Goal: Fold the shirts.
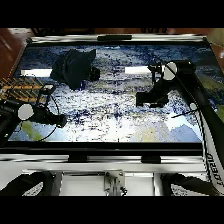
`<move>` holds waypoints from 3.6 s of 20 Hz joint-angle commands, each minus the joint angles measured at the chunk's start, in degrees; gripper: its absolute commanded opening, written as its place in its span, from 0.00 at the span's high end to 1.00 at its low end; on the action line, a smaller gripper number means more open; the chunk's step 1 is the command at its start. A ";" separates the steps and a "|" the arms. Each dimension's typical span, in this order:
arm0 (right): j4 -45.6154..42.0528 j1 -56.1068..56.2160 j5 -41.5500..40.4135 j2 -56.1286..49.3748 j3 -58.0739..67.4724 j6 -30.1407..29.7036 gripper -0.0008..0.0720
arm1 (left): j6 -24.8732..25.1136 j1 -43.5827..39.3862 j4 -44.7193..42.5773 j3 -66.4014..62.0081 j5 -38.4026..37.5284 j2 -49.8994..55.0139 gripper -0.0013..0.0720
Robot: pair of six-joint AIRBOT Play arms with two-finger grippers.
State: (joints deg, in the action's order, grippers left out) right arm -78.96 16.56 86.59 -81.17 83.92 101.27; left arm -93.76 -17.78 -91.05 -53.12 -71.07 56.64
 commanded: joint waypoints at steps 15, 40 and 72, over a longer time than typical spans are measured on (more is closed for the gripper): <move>0.04 0.04 -2.97 -0.02 0.00 0.04 0.08 | 0.00 0.02 0.00 0.02 0.00 0.00 0.00; -0.44 0.07 -4.68 -0.04 0.00 -4.11 0.08 | -9.81 13.38 2.62 -57.35 16.72 52.94 0.05; -38.80 0.04 9.86 38.66 5.33 0.00 0.08 | -7.65 -31.87 9.42 -39.95 27.58 19.87 0.91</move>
State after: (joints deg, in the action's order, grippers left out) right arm -114.78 16.58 95.96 -48.93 89.01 98.13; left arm -95.46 -41.91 -80.79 -101.23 -46.26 74.98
